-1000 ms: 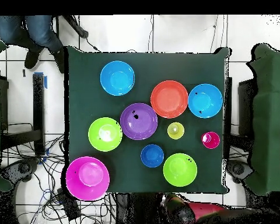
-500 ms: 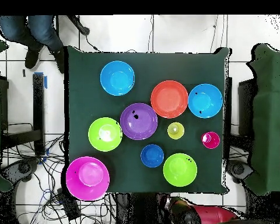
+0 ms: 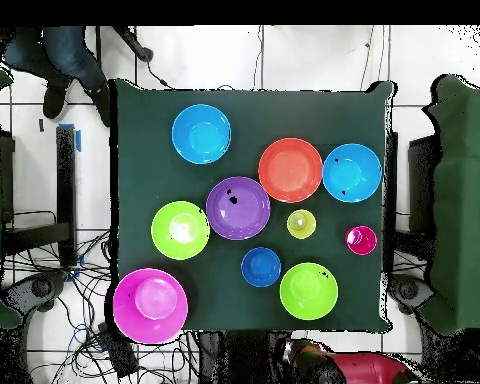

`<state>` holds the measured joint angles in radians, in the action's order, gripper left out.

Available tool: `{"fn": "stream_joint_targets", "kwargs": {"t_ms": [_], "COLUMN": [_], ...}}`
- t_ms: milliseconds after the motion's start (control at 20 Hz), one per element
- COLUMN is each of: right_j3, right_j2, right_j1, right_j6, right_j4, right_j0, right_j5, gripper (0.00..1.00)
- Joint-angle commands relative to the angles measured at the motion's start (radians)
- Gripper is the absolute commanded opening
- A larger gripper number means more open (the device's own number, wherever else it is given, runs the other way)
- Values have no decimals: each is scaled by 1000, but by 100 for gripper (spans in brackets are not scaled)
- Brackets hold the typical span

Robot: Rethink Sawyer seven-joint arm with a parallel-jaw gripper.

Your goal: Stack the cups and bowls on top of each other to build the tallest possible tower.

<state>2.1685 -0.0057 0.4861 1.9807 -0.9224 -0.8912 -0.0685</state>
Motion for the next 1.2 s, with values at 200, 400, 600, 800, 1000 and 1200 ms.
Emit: {"fn": "stream_joint_targets", "kwargs": {"t_ms": [200, 400, 600, 800, 1000, 1200], "right_j3": [-124, -124, -123, -120, -123, -127], "right_j2": [160, 176, 201, 211, 222, 239], "right_j1": [-17, -1, 13, 32, 37, 42], "right_j6": [-11, 20, 17, 5, -15, -39], "right_j4": [15, 59, 96, 123, 134, 135], "right_j0": [1, -6, -21, -21, -21, -24], "right_j5": [-56, -62, -95, -120, -144, -178], "gripper": [100, 100, 100, 100, 100, 100]}}
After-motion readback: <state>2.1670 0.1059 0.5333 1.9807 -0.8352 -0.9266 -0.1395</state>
